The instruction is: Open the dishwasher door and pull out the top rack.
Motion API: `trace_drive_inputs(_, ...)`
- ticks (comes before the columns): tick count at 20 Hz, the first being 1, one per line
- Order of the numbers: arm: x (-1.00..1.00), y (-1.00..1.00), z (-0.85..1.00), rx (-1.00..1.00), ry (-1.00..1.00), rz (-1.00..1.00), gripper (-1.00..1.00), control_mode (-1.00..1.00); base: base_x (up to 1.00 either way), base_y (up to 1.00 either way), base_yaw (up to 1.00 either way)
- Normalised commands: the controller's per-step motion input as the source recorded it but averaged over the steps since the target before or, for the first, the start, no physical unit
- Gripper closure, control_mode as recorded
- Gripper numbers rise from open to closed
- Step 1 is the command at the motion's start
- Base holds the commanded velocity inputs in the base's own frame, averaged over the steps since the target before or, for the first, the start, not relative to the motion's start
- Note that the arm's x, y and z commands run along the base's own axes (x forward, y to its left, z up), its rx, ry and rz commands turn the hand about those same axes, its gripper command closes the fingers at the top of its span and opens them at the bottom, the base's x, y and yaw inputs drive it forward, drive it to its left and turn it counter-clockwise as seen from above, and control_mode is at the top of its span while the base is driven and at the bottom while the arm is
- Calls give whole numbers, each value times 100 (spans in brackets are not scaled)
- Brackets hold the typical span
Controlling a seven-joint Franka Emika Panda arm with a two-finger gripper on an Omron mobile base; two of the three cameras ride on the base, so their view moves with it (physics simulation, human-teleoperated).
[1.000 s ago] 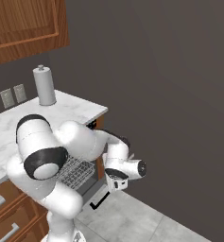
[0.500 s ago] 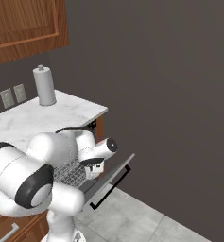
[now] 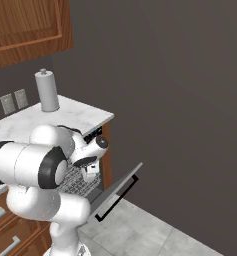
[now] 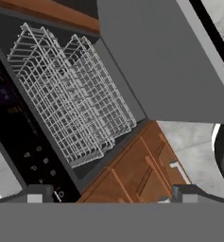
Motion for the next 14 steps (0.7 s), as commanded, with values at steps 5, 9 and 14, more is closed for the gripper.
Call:
trace_drive_inputs(5, 26, 10, -3, -12, 1, 10, -100, -100, 0, 0, 0)
trace_drive_inputs(9, 19, 4, -21, -3, 0, 8, -100, -100, 0, 0, 0)
trace_drive_inputs(14, 18, 1, -43, 0, 0, 7, -100, -100, 0, 0, 0)
